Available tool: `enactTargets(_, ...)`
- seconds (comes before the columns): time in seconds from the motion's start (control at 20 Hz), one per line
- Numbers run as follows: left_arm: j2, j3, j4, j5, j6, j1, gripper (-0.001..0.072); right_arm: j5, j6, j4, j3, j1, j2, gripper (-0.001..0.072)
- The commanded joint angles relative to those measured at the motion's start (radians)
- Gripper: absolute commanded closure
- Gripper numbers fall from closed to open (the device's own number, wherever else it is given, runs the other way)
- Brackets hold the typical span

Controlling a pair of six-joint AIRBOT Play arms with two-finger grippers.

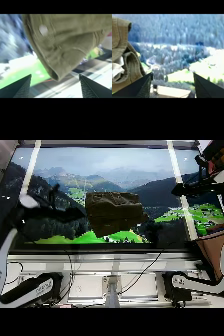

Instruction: Fold the clothes and pants, and hang the long-sleeved shirts on hangers.

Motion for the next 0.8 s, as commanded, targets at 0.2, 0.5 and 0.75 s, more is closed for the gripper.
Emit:
enactTargets(0.2, 0.071, -0.373, -0.264, 0.459, 0.056, -0.283, 0.0041, 0.032, 0.002, 0.030, -0.001, -0.039, 0.009, 0.0163)
enactTargets(0.5, -0.037, -0.373, -0.404, 0.631, 0.061, -0.406, 0.0055, 0.040, 0.002, 0.058, -0.001, -0.039, 0.009, 0.0163)
enactTargets(0.75, -0.052, -0.373, -0.410, 0.667, 0.061, -0.409, 0.0232, 0.040, 0.003, 0.109, -0.001, -0.039, 0.009, 0.0163)
